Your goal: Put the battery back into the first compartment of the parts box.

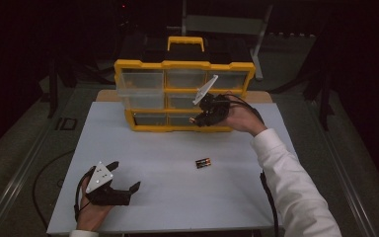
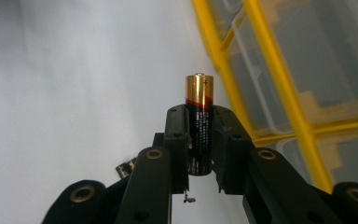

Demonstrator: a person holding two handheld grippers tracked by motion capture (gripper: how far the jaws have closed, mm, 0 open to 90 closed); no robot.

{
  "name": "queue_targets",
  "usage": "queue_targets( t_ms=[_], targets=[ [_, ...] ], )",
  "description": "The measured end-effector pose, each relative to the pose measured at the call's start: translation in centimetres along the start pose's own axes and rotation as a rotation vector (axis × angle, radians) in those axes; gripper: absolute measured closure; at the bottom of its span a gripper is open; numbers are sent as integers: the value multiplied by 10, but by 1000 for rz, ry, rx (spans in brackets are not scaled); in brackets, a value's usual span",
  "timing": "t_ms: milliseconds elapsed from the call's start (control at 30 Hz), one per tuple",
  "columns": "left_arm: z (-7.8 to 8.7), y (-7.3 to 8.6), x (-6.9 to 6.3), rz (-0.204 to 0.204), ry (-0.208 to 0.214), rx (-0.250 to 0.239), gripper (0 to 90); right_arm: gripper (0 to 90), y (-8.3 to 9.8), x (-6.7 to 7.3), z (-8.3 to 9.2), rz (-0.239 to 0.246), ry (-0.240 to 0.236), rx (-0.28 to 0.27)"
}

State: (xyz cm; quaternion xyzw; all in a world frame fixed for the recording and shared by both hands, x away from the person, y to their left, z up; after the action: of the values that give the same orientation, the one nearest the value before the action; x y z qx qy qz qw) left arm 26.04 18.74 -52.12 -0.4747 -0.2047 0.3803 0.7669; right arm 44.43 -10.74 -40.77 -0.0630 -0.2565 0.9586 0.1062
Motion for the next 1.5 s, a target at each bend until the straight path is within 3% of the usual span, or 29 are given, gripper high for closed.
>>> queue_targets(
  t_ms=[167, 900, 1067, 1500],
  targets=[
    [0, 0, 0, 2, -1, -3, 1, 772, -9, -4, 9, 9, 8, -22],
    [0, 0, 0, 3, 2, -5, 1, 772, -35, -13, 38, -42, 16, -134],
    [0, 0, 0, 3, 4, -6, 1, 772, -44, -16, 49, -60, 9, -189],
    [0, 0, 0, 4, 6, -4, 1, 772, -65, -24, 72, -91, 16, -270]
  ],
)
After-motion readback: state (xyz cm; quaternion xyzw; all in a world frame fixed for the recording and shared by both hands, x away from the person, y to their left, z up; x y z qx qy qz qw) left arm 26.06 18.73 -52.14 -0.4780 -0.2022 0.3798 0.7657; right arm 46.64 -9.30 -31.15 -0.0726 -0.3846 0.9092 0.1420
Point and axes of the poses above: each handheld gripper's, and its own axes: z roughly backward along the jaws, y roughly out of its underside, x roughly to its left, the point moved 4 cm from there along -z, roughly forward along the jaws, and after that the axes turned 2 degrees about z, right-handed, at the moved point
